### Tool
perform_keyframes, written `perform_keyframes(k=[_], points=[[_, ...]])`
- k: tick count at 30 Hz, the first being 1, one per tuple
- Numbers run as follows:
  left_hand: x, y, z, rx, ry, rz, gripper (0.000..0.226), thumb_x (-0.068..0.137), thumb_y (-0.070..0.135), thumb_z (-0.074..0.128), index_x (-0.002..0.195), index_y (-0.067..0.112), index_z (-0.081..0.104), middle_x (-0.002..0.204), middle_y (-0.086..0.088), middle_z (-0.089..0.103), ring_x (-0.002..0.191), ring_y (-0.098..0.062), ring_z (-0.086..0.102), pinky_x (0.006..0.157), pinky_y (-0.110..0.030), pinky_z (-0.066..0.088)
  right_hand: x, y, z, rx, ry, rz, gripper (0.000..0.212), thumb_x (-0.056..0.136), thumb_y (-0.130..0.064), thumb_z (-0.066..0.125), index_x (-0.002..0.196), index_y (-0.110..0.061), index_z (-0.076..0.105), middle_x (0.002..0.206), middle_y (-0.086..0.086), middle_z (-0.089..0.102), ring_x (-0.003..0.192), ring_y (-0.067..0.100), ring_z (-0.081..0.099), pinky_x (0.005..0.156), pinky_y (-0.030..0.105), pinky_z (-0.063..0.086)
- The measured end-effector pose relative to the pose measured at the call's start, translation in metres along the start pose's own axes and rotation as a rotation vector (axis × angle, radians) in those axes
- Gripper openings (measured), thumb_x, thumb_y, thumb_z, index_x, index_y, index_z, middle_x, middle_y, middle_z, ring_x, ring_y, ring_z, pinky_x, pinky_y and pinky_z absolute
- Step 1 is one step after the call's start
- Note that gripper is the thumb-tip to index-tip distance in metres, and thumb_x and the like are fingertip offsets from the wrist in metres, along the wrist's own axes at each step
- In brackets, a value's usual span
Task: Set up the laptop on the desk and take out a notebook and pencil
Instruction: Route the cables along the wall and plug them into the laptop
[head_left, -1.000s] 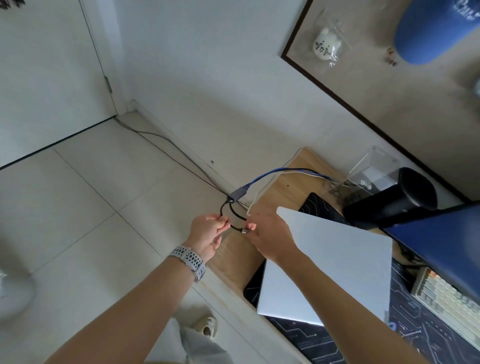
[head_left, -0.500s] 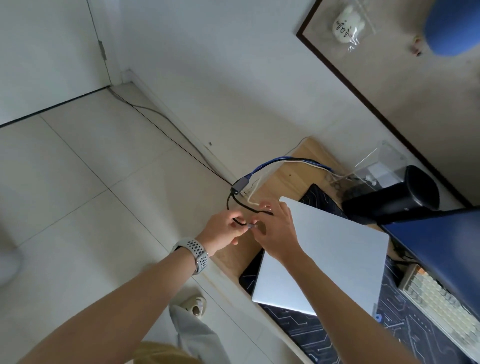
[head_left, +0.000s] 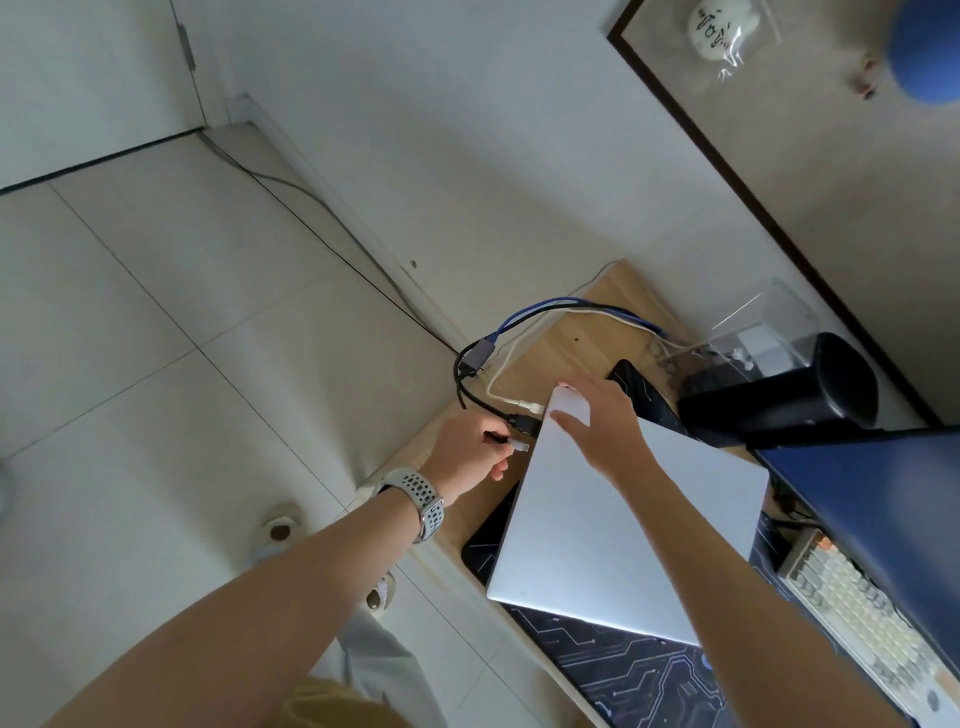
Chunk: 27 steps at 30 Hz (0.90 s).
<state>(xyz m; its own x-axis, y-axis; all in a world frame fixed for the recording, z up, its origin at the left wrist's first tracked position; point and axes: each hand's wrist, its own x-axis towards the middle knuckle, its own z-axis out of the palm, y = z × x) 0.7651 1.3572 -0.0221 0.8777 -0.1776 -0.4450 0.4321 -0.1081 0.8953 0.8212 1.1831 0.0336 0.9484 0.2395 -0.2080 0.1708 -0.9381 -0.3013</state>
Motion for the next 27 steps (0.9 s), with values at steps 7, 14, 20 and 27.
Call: perform_keyframes(k=[7, 14, 20, 27], points=[[0.006, -0.006, 0.01, 0.013, 0.032, -0.029, 0.013, 0.089, 0.003, 0.058, 0.098, -0.003, 0.067, 0.076, -0.012, 0.068, 0.055, -0.011, 0.063, 0.054, -0.018, 0.052, 0.003, 0.006, 0.001, 0.081, -0.066, 0.082, 0.038, 0.092, -0.025, 0.059, 0.128, -0.014, 0.056, 0.126, 0.003, 0.06, 0.113, 0.01, 0.047, 0.092, 0.017, 0.025], [0.01, -0.009, 0.013, -0.015, 0.045, -0.085, 0.022, 0.093, 0.005, 0.053, 0.113, 0.003, 0.062, 0.07, -0.003, 0.065, 0.052, -0.006, 0.062, 0.052, -0.014, 0.049, 0.005, 0.01, 0.002, 0.1, -0.064, 0.084, 0.038, 0.091, -0.028, 0.06, 0.125, -0.011, 0.058, 0.123, 0.004, 0.062, 0.117, 0.018, 0.052, 0.094, 0.02, 0.03], [0.01, -0.01, 0.011, -0.053, 0.047, -0.075, 0.018, 0.092, 0.005, 0.053, 0.104, 0.003, 0.066, 0.071, -0.007, 0.068, 0.052, -0.009, 0.062, 0.056, -0.019, 0.053, 0.006, 0.009, 0.002, 0.121, -0.061, 0.109, 0.038, 0.09, -0.03, 0.062, 0.123, -0.011, 0.06, 0.12, 0.006, 0.063, 0.114, 0.02, 0.054, 0.093, 0.023, 0.034], [0.012, -0.007, 0.009, -0.049, 0.023, -0.055, 0.015, 0.092, 0.007, 0.053, 0.087, 0.009, 0.068, 0.069, -0.01, 0.068, 0.05, -0.009, 0.06, 0.056, -0.021, 0.055, 0.005, 0.008, 0.003, 0.139, -0.059, 0.135, 0.035, 0.089, -0.026, 0.063, 0.122, -0.013, 0.06, 0.122, 0.002, 0.063, 0.11, 0.009, 0.05, 0.095, 0.024, 0.036]])
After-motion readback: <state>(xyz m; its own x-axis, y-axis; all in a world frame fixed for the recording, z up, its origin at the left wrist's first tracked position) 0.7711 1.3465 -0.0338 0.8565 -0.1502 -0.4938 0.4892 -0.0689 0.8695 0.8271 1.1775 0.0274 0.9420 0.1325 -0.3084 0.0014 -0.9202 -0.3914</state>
